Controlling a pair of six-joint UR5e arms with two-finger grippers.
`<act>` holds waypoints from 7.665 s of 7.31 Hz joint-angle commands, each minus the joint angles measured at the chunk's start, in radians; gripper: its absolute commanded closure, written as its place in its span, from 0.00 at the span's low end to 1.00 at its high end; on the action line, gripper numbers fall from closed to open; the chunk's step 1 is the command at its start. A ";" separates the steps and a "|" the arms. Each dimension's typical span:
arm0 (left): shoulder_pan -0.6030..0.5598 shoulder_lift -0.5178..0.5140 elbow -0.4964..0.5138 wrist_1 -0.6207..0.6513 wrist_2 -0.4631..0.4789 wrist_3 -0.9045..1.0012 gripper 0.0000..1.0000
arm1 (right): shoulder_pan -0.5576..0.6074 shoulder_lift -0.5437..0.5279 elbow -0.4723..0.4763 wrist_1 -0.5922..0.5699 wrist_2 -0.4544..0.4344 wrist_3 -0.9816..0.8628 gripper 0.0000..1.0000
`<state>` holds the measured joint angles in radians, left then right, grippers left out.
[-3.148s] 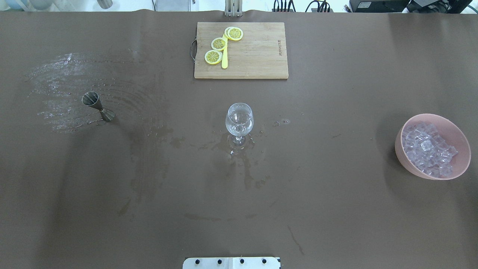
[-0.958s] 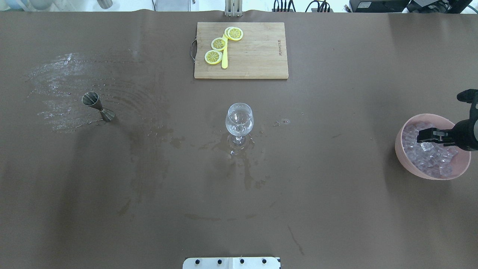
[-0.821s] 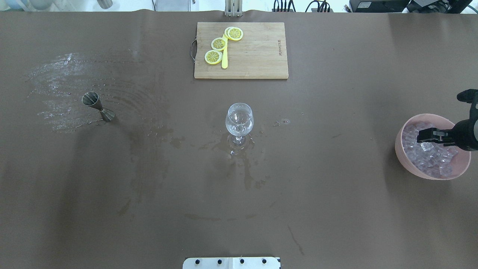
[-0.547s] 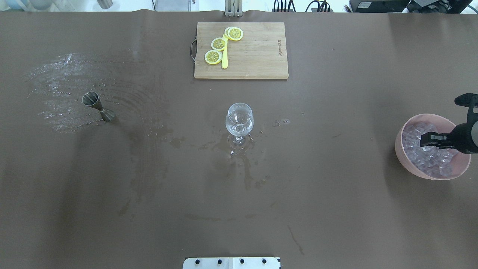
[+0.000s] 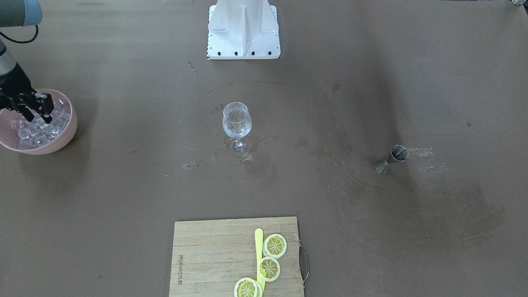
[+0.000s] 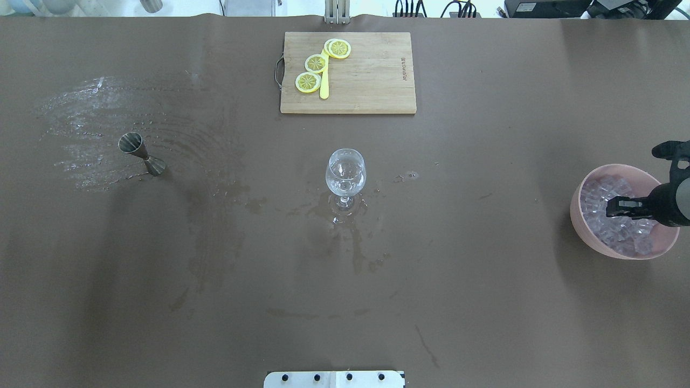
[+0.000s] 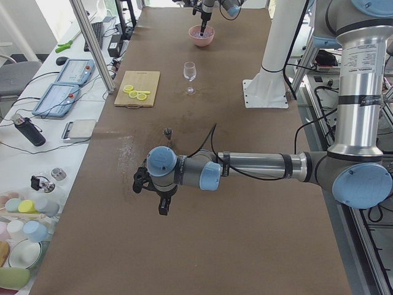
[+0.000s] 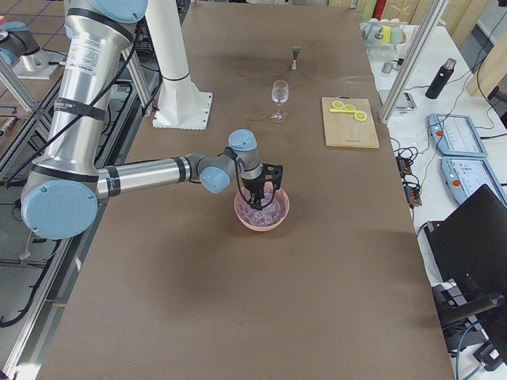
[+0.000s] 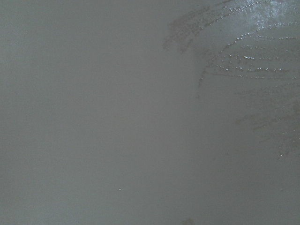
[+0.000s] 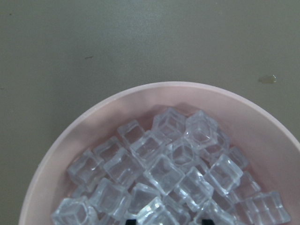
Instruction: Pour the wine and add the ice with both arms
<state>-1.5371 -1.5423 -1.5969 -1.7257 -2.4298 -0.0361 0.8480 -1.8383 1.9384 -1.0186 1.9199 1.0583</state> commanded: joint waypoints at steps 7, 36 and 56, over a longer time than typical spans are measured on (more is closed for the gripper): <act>-0.002 0.001 -0.006 0.000 0.000 -0.001 0.02 | -0.004 0.000 0.046 -0.002 0.005 -0.001 1.00; 0.000 0.041 -0.006 -0.002 -0.008 0.001 0.02 | -0.349 1.130 -0.102 -0.857 -0.277 0.408 0.00; -0.009 0.068 -0.164 0.181 0.026 -0.031 0.02 | 0.503 0.409 -0.102 -0.827 0.206 -1.073 0.00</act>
<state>-1.5476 -1.4703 -1.7625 -1.5459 -2.4044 -0.0670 1.2942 -1.3295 1.8360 -1.8843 2.1053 0.0809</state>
